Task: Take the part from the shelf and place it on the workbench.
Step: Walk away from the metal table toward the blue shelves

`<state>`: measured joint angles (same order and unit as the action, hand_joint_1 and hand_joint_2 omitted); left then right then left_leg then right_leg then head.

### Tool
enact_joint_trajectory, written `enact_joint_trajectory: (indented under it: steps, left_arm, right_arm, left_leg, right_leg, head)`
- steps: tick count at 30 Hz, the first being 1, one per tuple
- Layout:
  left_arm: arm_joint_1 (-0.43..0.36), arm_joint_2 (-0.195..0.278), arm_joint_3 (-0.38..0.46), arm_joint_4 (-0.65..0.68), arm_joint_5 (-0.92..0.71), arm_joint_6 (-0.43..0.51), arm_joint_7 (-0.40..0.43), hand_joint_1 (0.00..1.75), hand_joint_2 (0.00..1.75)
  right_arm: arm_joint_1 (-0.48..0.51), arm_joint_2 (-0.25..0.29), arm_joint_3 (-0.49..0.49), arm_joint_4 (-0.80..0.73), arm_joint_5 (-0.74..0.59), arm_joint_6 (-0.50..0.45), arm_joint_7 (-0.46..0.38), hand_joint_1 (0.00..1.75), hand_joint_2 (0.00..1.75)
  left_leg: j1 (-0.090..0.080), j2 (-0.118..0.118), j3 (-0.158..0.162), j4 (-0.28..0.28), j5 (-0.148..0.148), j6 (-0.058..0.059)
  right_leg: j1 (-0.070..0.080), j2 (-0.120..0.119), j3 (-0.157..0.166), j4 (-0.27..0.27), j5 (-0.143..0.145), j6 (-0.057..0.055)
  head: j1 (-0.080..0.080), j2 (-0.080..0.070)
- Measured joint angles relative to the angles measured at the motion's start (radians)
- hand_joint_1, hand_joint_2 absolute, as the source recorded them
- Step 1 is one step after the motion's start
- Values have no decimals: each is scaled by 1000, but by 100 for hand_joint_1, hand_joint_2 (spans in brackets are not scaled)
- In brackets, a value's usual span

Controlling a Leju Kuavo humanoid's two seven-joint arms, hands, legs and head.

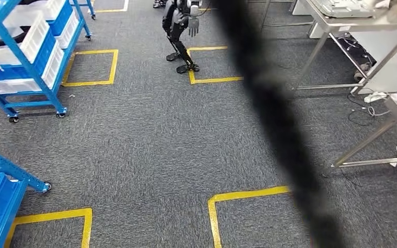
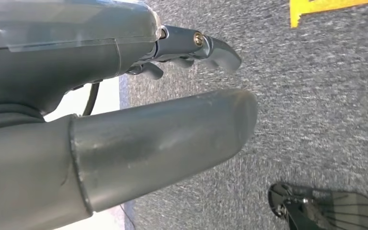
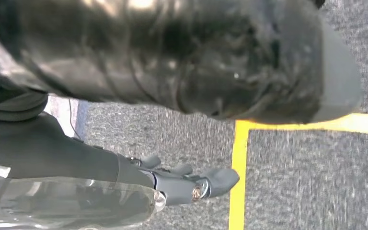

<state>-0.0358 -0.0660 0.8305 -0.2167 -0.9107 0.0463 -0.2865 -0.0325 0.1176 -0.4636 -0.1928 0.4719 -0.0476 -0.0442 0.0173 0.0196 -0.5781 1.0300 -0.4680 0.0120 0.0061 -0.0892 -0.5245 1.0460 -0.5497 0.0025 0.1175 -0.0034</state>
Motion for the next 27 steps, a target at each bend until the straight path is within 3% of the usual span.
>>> enact_joint_trajectory:
  steps: [1,3,4,5,6,7,9,10,12,14,15,16,18,20,21,22,23,25,27]
  left_arm:
    - [-1,0,0,0,-1,0,0,0,0]
    - [-2,1,1,0,-5,0,0,0,0]
    - [-3,2,2,0,-7,0,0,0,0]
    - [-2,3,2,0,-9,0,0,0,0]
    - [-2,4,2,0,-11,0,0,0,0]
    - [-1,5,2,0,-13,0,0,0,0]
    - [-1,5,3,0,-16,0,0,0,0]
    - [-1,5,3,0,-17,0,0,0,0]
    - [-1,5,3,0,-17,0,0,0,0]
    - [1,5,3,0,-18,0,0,0,0]
    - [2,5,3,0,-18,-1,0,0,0]
    - [2,5,3,0,-18,-1,0,0,0]
    - [1,5,3,0,-19,-2,1,0,0]
    - [0,6,3,0,-20,-2,2,0,0]
    - [1,6,3,0,-20,-3,2,0,0]
    - [3,6,3,0,-21,-3,3,0,0]
    - [4,7,3,0,-21,-4,3,0,0]
    - [2,8,3,0,-23,-5,5,0,0]
    - [1,9,4,0,-24,-6,7,0,0]
  right_arm:
    - [1,1,-1,0,0,0,0,0,0]
    - [4,3,-2,1,0,0,0,0,0]
    - [5,5,-4,1,0,0,0,0,0]
    - [6,6,-5,2,0,1,0,0,0]
    - [7,7,-6,2,0,1,0,0,0]
    - [8,7,-7,2,1,1,0,0,0]
    - [9,7,-10,2,1,1,0,0,0]
    - [9,7,-12,3,1,1,0,0,0]
    - [8,8,-15,3,1,2,0,0,0]
    - [5,10,-17,3,3,3,0,0,0]
    - [4,11,-17,3,5,3,1,0,0]
    - [5,12,-17,4,7,3,1,0,0]
    - [10,13,-17,4,12,4,2,0,0]
    - [13,13,-17,5,15,5,2,0,0]
    - [14,14,-17,5,15,6,2,0,0]
    - [13,15,-17,5,16,6,3,0,0]
    - [12,16,-17,5,16,6,4,0,0]
    - [11,18,-17,5,17,7,6,0,0]
    - [8,19,-17,5,17,7,7,0,0]
  left_leg:
    - [2,-8,-2,-4,5,7]
    - [2,-25,-10,-6,12,15]
    - [1,-36,-15,-5,15,16]
    - [0,-49,-18,-5,17,16]
    - [0,-62,-20,-5,20,14]
    - [0,-76,-21,-5,22,11]
    - [1,-101,-22,-5,27,3]
    - [1,-112,-25,-5,31,-2]
    - [3,-130,-31,-6,39,-15]
    - [5,-142,-37,-7,44,-27]
    - [4,-129,-45,7,33,-29]
    - [2,-107,-59,37,11,-30]
    - [-1,-53,-110,158,-66,-30]
    - [-1,-34,-150,272,-118,-34]
    - [-1,-30,-146,283,-118,-35]
    - [-1,-25,-119,252,-100,-35]
    - [-2,-13,-75,185,-71,-33]
    - [-8,29,11,41,-30,-23]
    - [-15,46,37,-14,-22,-12]
  right_leg:
    - [-4,27,-14,35,-27,5]
    - [-10,76,-70,158,-99,13]
    - [-12,83,-98,218,-123,14]
    - [-13,86,-113,252,-129,14]
    - [-13,88,-109,247,-113,13]
    - [-14,93,-86,201,-81,10]
    - [-14,133,-17,59,-14,3]
    - [-13,153,6,7,5,0]
    - [-7,168,17,-26,12,-6]
    - [-6,141,18,-33,21,-18]
    - [-7,127,18,-38,26,-27]
    - [-7,112,18,-44,32,-36]
    - [-4,81,12,-47,37,-46]
    - [1,49,5,-46,38,-48]
    - [2,34,3,-45,38,-48]
    - [3,20,3,-43,37,-47]
    - [3,7,3,-41,36,-46]
    - [7,-16,3,-34,30,-38]
    - [9,-35,3,-29,26,-30]
  head:
    - [0,0]
    - [0,0]
    - [0,0]
    - [0,0]
    - [0,0]
    - [0,0]
    - [0,0]
    - [0,0]
    - [0,0]
    - [0,0]
    - [0,0]
    - [-1,0]
    - [-1,0]
    - [-1,0]
    - [-1,0]
    - [-1,0]
    - [-1,0]
    - [-1,0]
    - [0,0]
